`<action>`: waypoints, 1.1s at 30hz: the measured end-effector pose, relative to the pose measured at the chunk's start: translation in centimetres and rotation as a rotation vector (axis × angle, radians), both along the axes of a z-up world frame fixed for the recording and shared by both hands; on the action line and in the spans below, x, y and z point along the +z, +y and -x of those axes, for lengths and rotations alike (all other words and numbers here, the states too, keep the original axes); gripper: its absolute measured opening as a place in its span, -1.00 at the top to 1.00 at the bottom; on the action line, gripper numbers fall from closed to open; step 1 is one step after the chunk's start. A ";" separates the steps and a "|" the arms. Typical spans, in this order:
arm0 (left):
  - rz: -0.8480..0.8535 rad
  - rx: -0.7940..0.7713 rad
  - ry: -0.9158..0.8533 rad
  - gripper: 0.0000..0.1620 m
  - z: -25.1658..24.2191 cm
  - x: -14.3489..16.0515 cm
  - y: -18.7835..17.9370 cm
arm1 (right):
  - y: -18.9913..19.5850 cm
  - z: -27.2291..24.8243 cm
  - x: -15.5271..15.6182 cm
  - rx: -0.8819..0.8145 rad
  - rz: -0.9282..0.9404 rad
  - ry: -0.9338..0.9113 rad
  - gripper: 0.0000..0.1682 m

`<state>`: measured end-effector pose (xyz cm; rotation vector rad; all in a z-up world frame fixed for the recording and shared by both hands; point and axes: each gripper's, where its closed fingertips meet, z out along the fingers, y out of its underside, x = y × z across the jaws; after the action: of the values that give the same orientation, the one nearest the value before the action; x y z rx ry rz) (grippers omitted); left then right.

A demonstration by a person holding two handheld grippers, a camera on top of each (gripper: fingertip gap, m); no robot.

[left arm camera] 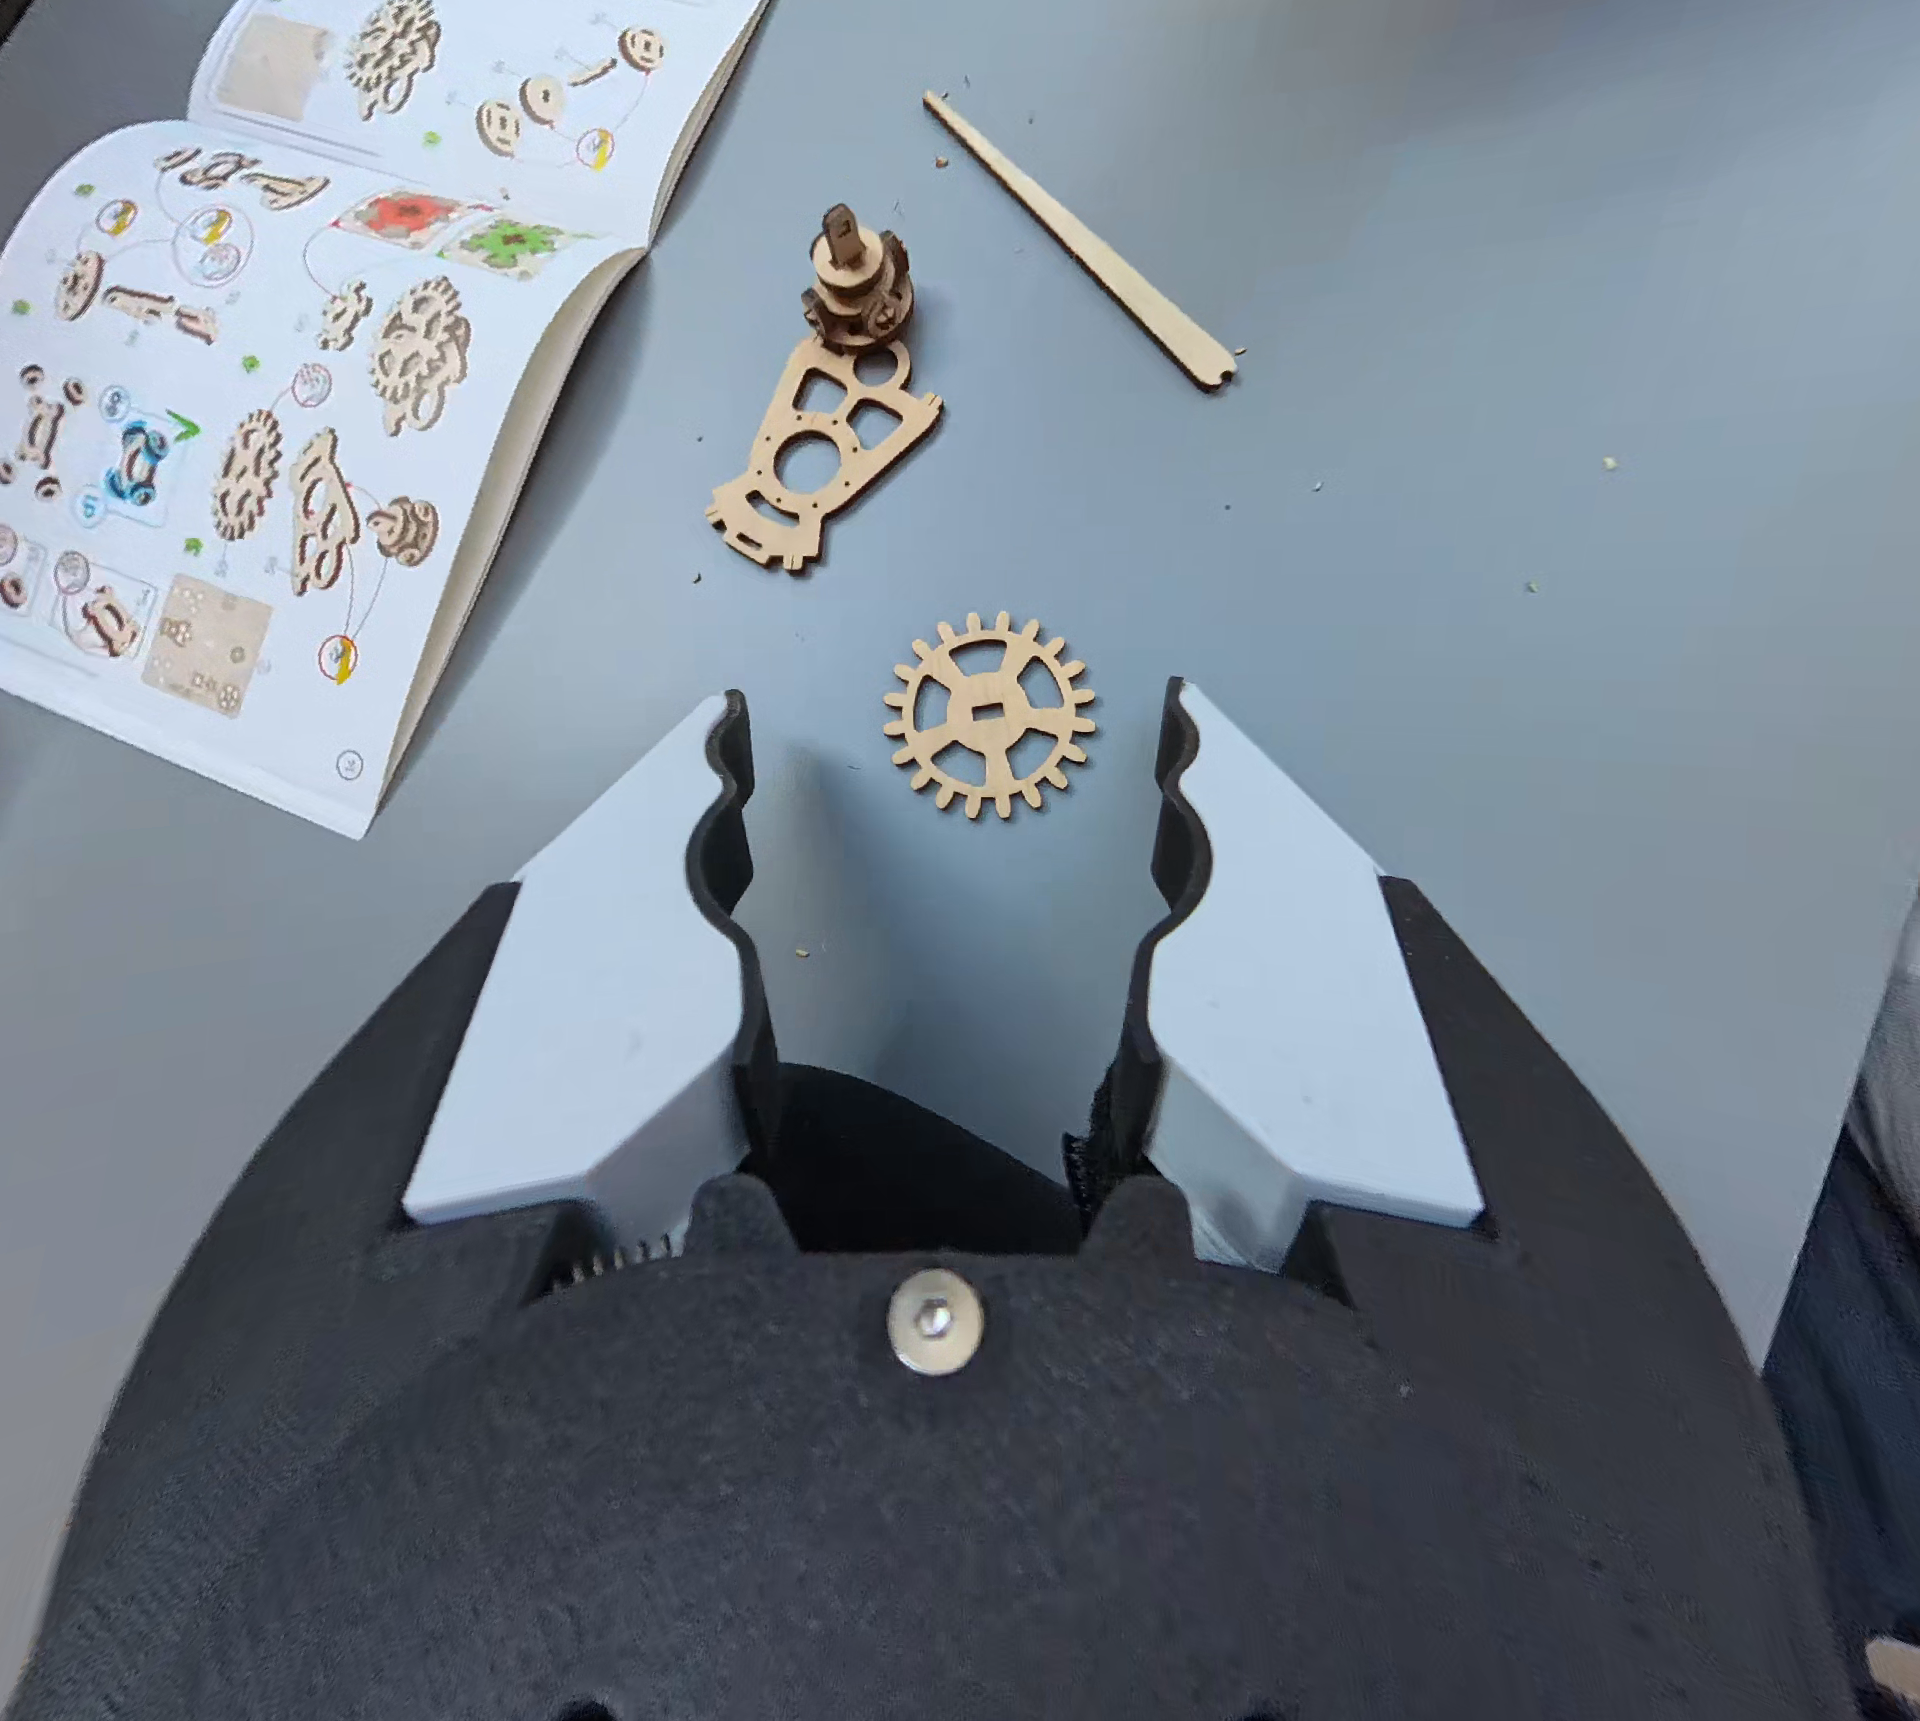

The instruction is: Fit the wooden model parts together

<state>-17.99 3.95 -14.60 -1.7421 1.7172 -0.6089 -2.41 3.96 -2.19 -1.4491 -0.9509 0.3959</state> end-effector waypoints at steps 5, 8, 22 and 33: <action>-0.145 -0.194 -0.033 0.07 -0.3 5.0 4.0 | 2.6 -2.2 0.0 -0.136 0.005 -0.041 0.40; -0.110 -0.151 -0.155 0.00 -1.5 7.8 5.5 | 4.2 -3.6 0.6 -0.267 -0.073 -0.097 0.27; -0.004 0.093 -0.719 0.02 7.7 18.5 -2.1 | -20.5 -1.6 5.2 -0.723 -0.441 0.201 0.42; -0.399 0.178 -0.844 -0.09 7.2 32.6 -7.5 | -27.0 -7.1 4.0 -0.947 -0.504 0.243 0.31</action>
<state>-25.24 -3.55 17.99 -1.0965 0.9888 -0.7207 4.66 -23.00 1.82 -1.1849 -0.0811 -0.3468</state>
